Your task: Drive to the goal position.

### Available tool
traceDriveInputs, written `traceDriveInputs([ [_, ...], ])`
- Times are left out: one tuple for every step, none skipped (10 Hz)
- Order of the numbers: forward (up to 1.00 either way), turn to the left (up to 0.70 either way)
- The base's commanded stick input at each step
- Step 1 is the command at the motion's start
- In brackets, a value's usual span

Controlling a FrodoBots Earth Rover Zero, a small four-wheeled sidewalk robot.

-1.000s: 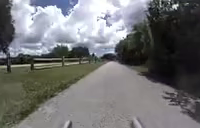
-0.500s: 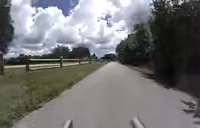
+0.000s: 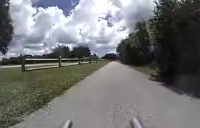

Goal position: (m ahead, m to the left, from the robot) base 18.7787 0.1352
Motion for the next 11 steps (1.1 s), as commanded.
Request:
traceDriveInputs([
  [0.7, 0.01],
  [0.7, -0.34],
  [0.7, -0.34],
  [0.7, -0.31],
  [0.7, -0.04],
  [0.7, 0.01],
  [0.7, 0.01],
  [0.7, 0.01],
  [0.7, 0.01],
  [0.7, 0.01],
  [0.7, 0.01],
])
